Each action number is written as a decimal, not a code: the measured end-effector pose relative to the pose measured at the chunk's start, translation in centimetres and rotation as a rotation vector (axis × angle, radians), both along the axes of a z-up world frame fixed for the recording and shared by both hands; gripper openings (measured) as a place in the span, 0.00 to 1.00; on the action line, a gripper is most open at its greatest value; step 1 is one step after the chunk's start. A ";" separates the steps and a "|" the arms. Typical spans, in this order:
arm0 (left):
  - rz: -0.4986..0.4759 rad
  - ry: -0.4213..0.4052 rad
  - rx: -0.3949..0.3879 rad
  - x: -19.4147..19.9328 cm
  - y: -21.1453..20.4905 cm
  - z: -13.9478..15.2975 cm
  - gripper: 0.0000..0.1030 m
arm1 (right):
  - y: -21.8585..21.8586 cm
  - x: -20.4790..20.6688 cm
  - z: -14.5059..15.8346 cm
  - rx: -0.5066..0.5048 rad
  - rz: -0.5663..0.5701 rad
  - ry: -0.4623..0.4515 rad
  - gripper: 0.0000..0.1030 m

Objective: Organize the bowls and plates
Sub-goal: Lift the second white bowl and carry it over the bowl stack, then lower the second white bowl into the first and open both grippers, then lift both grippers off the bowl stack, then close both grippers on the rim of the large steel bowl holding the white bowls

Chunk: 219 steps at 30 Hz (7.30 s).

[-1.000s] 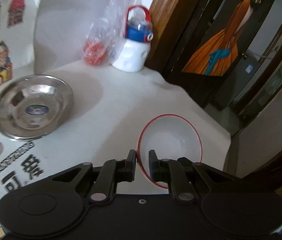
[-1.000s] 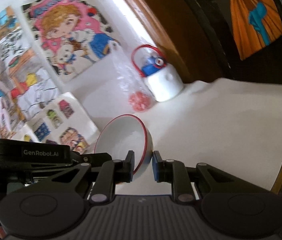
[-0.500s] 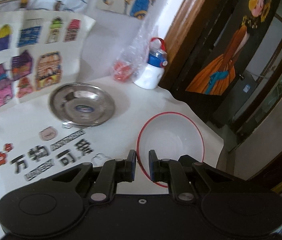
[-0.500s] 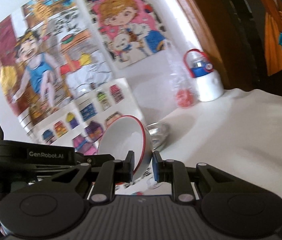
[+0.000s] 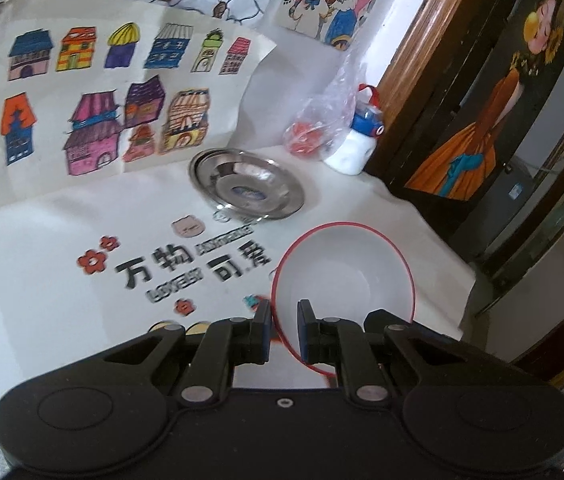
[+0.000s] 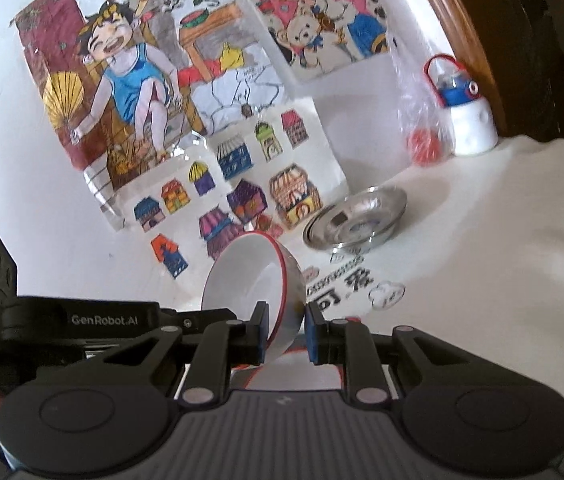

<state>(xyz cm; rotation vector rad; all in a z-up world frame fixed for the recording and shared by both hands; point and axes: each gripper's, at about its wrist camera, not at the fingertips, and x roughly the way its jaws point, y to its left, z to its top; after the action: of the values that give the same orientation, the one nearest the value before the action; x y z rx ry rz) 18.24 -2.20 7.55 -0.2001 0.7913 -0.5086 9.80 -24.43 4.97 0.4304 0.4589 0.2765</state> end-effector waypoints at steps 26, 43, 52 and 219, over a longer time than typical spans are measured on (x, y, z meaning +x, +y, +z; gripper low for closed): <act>0.001 0.109 0.062 -1.0 0.6 -4.2 0.14 | 0.0 0.4 -3.1 0.038 0.047 0.125 0.23; -0.004 0.135 0.132 -0.4 -0.2 -4.1 0.14 | 0.0 0.8 -3.5 0.076 0.068 0.174 0.29; -0.001 0.144 0.150 0.0 -0.5 -4.1 0.14 | 0.0 0.8 -3.5 0.076 0.071 0.174 0.30; -0.051 0.026 0.138 -0.8 3.0 -4.7 0.25 | -1.8 1.0 -4.7 -0.188 -0.051 0.225 0.82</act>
<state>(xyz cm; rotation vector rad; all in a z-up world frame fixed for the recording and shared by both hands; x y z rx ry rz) 17.45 0.79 2.85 -0.0590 0.8555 -0.4984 10.79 -26.28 0.32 0.2899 0.6869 0.1344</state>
